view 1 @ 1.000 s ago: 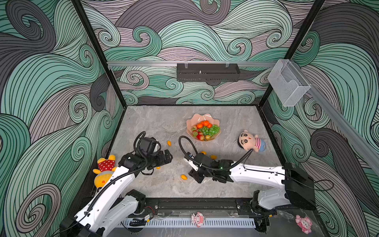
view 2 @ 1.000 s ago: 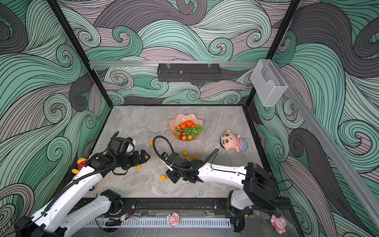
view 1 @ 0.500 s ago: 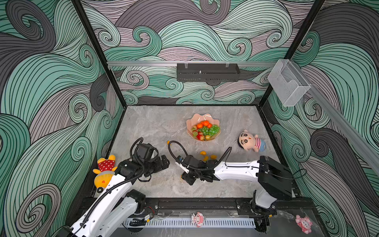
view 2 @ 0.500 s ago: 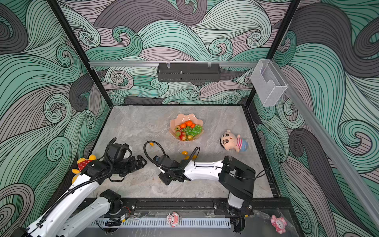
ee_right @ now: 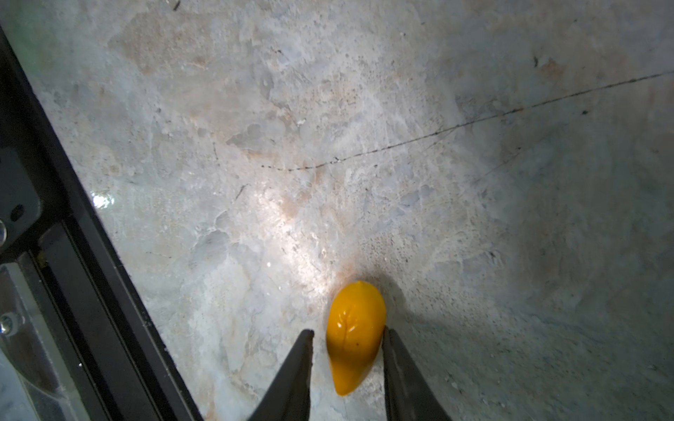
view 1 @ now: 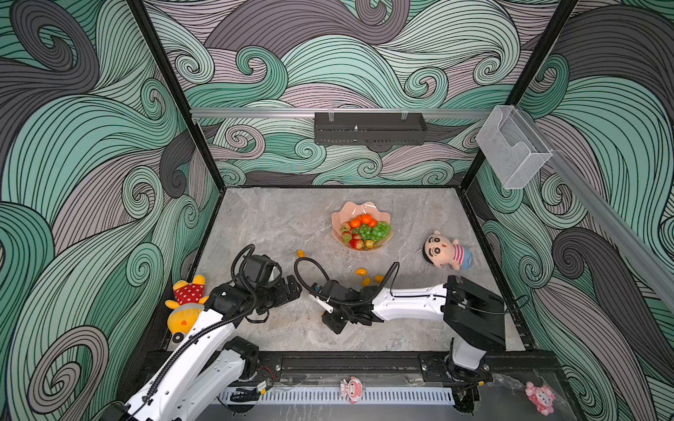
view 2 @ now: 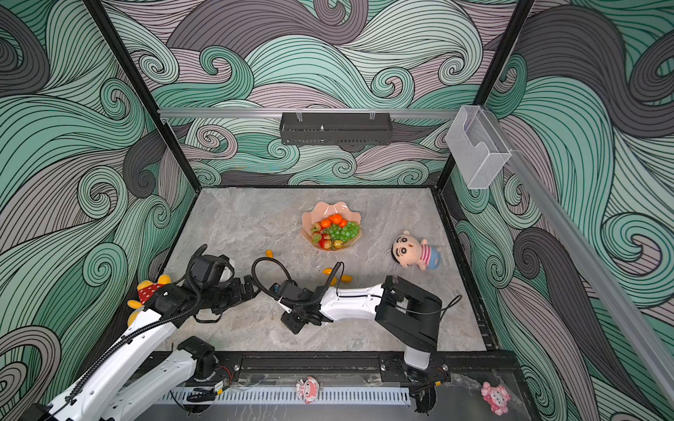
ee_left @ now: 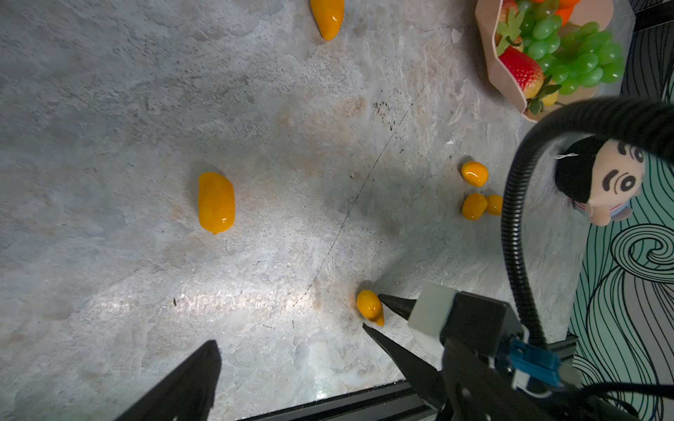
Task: Arrange fruit in a fruit bowl
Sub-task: Pick up the fruit from the bottom-center of the table.
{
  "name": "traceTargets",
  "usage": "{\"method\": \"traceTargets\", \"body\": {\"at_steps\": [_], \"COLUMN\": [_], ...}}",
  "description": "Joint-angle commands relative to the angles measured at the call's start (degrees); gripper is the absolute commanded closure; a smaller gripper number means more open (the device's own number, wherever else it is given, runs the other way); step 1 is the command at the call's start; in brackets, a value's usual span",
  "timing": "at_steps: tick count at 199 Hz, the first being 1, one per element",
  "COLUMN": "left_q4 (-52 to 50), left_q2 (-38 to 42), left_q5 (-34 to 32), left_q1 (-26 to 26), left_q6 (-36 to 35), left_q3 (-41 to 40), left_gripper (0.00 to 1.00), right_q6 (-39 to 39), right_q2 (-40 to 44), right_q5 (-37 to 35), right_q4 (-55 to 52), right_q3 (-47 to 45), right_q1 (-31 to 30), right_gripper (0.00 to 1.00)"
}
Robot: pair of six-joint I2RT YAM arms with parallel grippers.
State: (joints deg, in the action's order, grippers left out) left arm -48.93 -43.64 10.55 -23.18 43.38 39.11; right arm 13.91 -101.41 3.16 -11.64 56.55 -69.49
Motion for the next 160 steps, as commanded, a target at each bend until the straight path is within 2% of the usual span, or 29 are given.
{"method": "traceTargets", "body": {"at_steps": [1,95,160], "left_q4": [-0.9,-0.7,0.4], "left_q2": [0.5,0.7,0.3], "left_q5": [-0.6,-0.7,-0.9], "left_q1": [-0.3,-0.3,-0.3], "left_q6": [0.6,0.6,0.1], "left_q3": [0.1,-0.1,0.0], "left_gripper": [0.02,0.02,0.02], "right_q6": [0.1,0.5,1.1], "right_q2": [-1.5,-3.1,-1.7], "right_q5": [-1.8,-3.0,-3.9], "right_q4": [-1.5,-1.9,-1.8], "right_q3": [1.5,1.8,0.7], "right_q1": [-0.3,-0.6,-0.6], "right_gripper": [0.69,0.71,0.80]}}
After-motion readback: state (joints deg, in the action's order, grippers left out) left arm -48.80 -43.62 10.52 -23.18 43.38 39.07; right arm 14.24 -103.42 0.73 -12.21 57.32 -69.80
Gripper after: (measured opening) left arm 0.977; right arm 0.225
